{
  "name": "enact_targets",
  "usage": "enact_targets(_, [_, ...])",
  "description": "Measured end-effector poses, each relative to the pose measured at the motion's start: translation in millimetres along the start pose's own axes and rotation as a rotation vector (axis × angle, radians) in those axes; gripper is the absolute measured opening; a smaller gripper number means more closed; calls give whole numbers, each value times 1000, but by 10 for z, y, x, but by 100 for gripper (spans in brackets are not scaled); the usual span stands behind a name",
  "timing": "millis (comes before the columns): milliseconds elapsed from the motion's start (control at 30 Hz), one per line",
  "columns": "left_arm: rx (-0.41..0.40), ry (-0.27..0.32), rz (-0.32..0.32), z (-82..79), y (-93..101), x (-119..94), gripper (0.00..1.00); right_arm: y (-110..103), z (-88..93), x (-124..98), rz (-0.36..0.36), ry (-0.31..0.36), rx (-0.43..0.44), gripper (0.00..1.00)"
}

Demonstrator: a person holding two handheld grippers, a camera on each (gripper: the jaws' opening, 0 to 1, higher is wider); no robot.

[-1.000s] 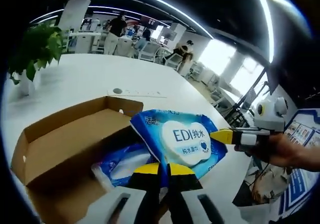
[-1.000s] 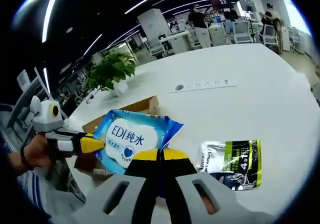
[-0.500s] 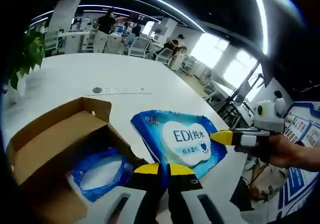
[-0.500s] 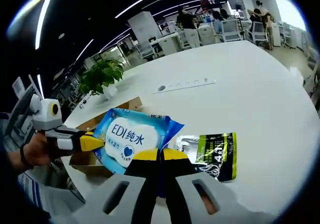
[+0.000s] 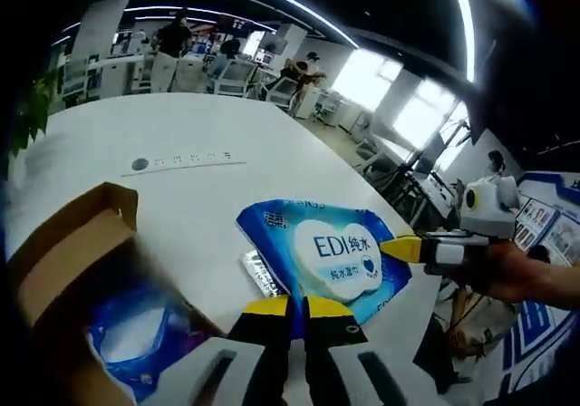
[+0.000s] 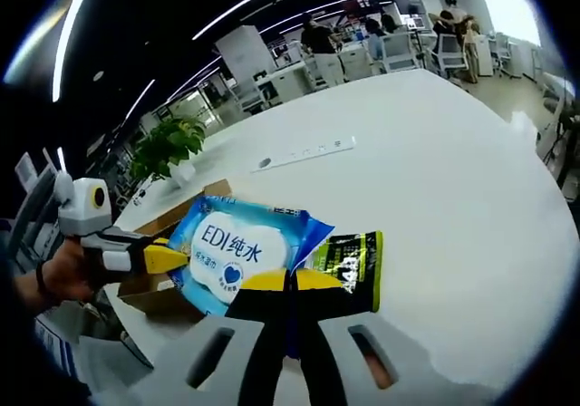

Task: Operate the shoe box by opening the lid, removing the specified soft item, and placing it in the target area until the item is outside and the box remains undamaged.

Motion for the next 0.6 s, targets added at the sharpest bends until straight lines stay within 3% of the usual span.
enact_targets(600, [16, -34, -1, 10, 172, 236, 3, 288, 59, -58, 11, -11, 33, 0])
Point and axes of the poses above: the point that each gripper's makers call its tool centre point, and the gripper's own axes: x roughly forward along the fingers, y roughly to its right, z roughly out of its underside, the point moved 6 cm from there along -x, roughly backward along the fingers, and after that the axes turned 5 degrees about -z, right-handed, at the moved point
